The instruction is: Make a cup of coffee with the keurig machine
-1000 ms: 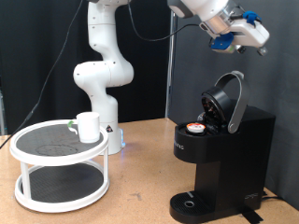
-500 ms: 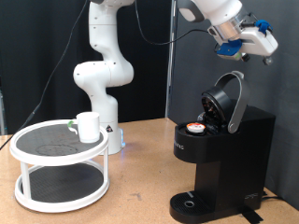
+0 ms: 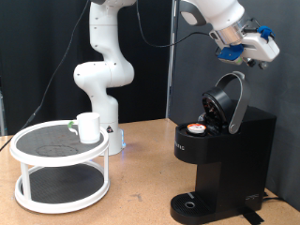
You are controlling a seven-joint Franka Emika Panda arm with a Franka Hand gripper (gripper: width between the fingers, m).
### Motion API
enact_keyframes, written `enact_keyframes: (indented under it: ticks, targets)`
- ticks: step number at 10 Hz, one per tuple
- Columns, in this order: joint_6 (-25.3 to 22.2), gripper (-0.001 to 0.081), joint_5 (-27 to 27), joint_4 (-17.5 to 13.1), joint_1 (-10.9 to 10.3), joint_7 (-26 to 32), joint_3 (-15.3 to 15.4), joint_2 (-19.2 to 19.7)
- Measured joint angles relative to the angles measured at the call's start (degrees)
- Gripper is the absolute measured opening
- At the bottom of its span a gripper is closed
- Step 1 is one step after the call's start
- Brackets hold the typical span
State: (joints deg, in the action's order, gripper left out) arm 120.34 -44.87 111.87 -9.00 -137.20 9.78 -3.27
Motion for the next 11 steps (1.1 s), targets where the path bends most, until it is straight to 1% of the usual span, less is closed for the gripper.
enact_keyframes:
  ticks: [1, 2, 3, 4, 8, 11]
  targets:
    - [-0.59, 0.0146, 0.06, 0.05, 0.08, 0.00, -0.08, 0.00]
    - [-0.94, 0.0146, 0.23, 0.20, 0.17, 0.00, -0.16, 0.01]
    - [-1.19, 0.0032, 0.52, 0.41, 0.29, 0.00, -0.19, 0.01]
    - [-1.28, 0.0010, 0.82, 0.71, 0.35, 0.00, -0.26, 0.02]
    - [-1.28, 0.0001, 1.37, 1.93, 0.90, 0.06, -0.46, 0.02]
    - [-2.63, 0.0000, 1.37, 2.89, 1.37, 2.17, -0.93, -0.47]
